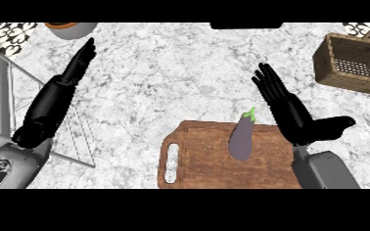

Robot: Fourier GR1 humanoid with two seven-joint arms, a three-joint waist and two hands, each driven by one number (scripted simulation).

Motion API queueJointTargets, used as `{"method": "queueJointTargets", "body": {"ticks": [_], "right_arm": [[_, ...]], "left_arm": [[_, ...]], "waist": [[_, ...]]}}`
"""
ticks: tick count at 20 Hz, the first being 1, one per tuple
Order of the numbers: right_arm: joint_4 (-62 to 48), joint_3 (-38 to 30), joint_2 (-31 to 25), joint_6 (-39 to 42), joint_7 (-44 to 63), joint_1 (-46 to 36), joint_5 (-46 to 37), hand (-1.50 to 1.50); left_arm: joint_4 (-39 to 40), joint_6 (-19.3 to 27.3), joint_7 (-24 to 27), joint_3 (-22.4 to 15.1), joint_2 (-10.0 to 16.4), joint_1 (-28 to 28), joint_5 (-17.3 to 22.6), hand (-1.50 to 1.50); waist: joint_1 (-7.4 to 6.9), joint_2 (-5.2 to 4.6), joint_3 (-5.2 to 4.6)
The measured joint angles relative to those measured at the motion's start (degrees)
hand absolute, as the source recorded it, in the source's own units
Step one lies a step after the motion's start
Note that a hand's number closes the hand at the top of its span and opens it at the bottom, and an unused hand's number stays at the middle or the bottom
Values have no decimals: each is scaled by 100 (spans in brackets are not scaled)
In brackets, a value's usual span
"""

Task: Pick the eggplant from the cutting board and place it in the basket

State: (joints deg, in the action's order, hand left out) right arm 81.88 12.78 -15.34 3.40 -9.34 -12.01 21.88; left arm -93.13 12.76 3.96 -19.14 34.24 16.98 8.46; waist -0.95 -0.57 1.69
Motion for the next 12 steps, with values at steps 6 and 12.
{"method": "queueJointTargets", "body": {"ticks": [6, 12], "right_arm": [[-934, -503, -642, -855, 1381, 356, -150, 150], [-1404, -612, -591, -2337, 2476, -116, -650, -150]], "left_arm": [[192, -293, -1069, 163, -295, 40, -381, 0], [483, -61, -1870, 384, -1083, 115, -447, 0]], "waist": [[3, -23, -86], [-162, 4, -83]]}}
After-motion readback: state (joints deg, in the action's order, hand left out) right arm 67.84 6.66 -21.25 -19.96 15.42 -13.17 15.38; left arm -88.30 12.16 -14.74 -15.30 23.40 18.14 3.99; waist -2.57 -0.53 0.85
